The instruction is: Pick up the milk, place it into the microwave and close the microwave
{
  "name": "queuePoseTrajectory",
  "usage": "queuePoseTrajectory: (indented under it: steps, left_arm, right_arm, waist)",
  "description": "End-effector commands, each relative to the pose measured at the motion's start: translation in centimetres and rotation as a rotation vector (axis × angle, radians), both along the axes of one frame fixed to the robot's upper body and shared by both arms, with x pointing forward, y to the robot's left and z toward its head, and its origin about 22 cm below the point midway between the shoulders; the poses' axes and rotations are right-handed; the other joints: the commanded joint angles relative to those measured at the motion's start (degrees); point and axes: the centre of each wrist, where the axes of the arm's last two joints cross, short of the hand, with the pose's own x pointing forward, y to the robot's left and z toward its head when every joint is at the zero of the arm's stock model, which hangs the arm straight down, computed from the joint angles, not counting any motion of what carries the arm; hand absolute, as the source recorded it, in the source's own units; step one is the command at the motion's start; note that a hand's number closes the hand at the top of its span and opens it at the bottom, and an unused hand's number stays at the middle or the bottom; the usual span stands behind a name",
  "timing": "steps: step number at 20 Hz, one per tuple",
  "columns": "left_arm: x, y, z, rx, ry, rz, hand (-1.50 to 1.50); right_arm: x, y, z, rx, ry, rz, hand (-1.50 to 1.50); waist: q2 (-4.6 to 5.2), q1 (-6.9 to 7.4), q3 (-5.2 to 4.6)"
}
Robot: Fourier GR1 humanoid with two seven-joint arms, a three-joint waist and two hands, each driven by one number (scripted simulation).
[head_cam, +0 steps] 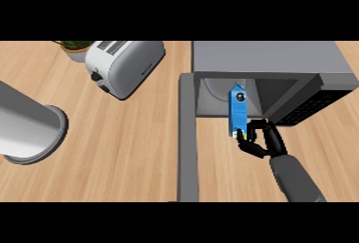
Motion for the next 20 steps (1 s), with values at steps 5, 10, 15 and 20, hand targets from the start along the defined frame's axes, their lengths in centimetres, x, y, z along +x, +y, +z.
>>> queuePoseTrajectory:
  steps: [5, 10, 15, 20]
  left_arm:
    - [-2.0, 1.3, -0.7, 0.009, 0.023, 0.035, -1.5]
    - [-1.1, 1.0, -1.6, -0.001, 0.031, 0.006, -1.5]
    - [0.9, 2.0, 0.7, 0.013, 0.05, 0.005, -1.5]
    - [0.7, 2.6, -1.2, 0.015, 0.032, 0.03, -1.5]
  right_arm:
    - [2.6, 4.6, 3.8, 0.017, -0.115, 0.095, 1.5]
    - [4.7, 4.0, 8.4, -0.029, -0.142, -0.027, 1.5]
    - [7.5, 6.0, 11.2, -0.031, -0.075, -0.048, 1.5]
    - [10.6, 6.5, 14.6, -0.08, -0.038, -0.03, 1.5]
  waist:
    - [-0.61, -0.8, -0.13]
    - [-0.49, -0.88, -0.12]
    - [0.05, -0.43, -0.03]
    - [0.17, 0.33, -0.03]
